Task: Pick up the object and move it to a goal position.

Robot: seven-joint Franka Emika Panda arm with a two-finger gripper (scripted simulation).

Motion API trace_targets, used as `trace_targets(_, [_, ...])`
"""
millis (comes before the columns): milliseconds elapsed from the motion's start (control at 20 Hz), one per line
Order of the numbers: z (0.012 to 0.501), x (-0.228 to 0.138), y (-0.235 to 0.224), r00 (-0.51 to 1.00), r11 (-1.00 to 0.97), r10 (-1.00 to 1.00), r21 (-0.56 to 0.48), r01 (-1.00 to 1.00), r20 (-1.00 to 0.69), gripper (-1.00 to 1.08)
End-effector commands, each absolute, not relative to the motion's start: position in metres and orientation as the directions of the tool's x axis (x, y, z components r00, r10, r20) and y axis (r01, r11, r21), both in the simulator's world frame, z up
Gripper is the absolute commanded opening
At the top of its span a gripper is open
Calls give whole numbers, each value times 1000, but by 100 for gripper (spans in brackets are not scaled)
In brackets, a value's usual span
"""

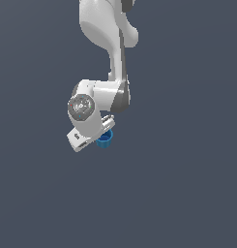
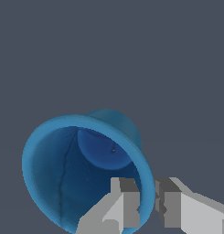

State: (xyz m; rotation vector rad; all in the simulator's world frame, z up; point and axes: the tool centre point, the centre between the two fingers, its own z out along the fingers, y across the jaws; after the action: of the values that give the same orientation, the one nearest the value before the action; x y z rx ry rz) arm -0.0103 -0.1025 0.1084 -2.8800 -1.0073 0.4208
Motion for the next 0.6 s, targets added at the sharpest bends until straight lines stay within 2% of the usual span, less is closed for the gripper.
trace_targets(0, [126, -2, -97, 749, -784, 620, -145, 604, -233, -100])
trace_targets(550, [178, 23, -82, 749, -784, 620, -145, 604, -233, -100])
